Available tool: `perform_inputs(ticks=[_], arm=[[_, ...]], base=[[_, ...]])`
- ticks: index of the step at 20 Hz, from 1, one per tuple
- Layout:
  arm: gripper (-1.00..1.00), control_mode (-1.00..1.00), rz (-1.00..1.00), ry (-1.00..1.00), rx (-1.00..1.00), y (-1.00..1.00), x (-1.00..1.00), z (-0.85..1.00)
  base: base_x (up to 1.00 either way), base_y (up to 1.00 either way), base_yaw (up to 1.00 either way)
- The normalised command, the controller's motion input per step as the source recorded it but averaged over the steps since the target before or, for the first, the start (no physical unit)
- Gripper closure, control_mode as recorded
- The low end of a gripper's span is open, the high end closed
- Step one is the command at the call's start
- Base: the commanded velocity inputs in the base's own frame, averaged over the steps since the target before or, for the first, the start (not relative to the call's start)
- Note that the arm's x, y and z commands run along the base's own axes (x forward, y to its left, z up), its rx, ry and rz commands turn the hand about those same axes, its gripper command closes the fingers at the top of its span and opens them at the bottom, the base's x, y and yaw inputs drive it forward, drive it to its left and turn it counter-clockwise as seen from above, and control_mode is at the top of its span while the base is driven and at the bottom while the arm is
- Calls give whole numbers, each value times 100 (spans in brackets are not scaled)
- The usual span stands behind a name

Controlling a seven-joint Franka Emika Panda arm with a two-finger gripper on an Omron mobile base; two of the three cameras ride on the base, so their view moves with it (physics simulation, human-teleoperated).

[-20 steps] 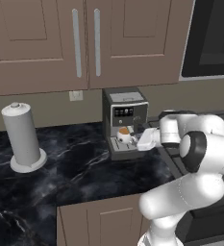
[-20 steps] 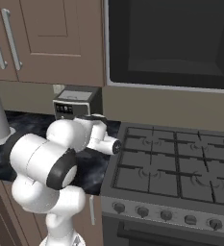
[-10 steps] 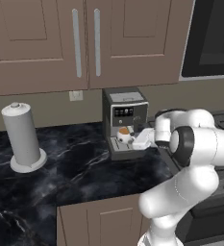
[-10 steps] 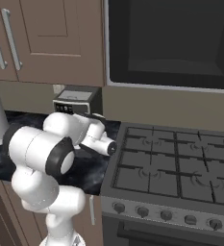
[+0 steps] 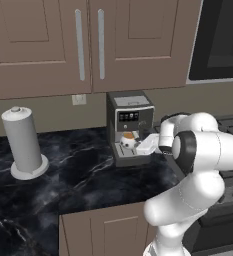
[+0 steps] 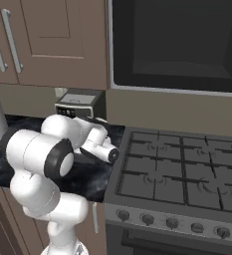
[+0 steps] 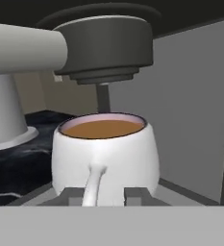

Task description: Pick up the brewed coffee from the coffee machine and place it next to the breakfast plate on the dining counter.

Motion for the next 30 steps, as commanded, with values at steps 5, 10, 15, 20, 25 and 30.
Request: perform_inputs(ticks=[5, 10, 15, 20, 25, 30], arm=[[100, -100, 0, 0, 0, 0, -17, 0], [100, -100, 0, -2, 0, 0, -45, 6], [100, -100, 0, -3, 0, -14, -42, 6], [100, -100, 0, -4, -2, -43, -26, 0], [100, -100, 0, -5, -6, -51, -30, 11], [100, -100, 0, -6, -9, -30, -47, 65]], base=[[0, 0, 0], [0, 0, 0], [0, 0, 0], [0, 0, 0], [0, 0, 0], [0, 0, 0]])
